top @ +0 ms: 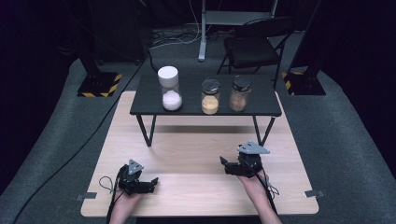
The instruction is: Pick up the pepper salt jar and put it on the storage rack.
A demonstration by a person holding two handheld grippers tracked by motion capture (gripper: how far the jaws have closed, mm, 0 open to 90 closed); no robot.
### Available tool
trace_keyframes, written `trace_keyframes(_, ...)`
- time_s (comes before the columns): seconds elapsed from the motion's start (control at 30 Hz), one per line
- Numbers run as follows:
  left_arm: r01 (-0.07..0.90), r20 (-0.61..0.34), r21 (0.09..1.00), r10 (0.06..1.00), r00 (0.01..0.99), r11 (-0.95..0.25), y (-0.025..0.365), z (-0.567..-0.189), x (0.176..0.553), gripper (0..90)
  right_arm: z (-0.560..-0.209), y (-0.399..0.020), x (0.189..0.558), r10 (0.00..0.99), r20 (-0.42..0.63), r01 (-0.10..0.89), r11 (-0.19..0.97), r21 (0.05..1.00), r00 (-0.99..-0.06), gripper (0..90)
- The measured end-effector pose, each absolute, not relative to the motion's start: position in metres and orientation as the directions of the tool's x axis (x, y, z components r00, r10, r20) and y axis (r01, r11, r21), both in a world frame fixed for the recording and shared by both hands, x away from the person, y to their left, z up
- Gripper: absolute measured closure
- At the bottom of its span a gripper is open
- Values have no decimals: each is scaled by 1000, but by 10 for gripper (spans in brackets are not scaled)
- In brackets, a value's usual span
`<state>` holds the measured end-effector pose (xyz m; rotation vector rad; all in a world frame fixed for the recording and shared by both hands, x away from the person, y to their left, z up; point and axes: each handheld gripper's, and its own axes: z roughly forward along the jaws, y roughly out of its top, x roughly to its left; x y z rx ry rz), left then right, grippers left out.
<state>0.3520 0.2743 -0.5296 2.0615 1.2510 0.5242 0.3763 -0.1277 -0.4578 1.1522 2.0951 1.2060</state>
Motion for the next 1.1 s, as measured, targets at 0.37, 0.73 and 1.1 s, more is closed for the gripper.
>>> trace_keyframes(0.37, 621, 0, 714, 886, 463, -324, 274, -530, 352, 22, -487, -127, 368, 839, 39, 466, 262, 845, -543, 112)
trace_keyframes(0.73, 621, -1, 713, 886, 463, -324, 274, -530, 352, 22, -511, -125, 362, 836, 36, 484, 281, 829, -547, 113)
trace_keyframes(1.1, 622, -3, 715, 887, 462, -321, 274, -530, 353, 21, -525, -125, 360, 829, 35, 501, 303, 811, -558, 113)
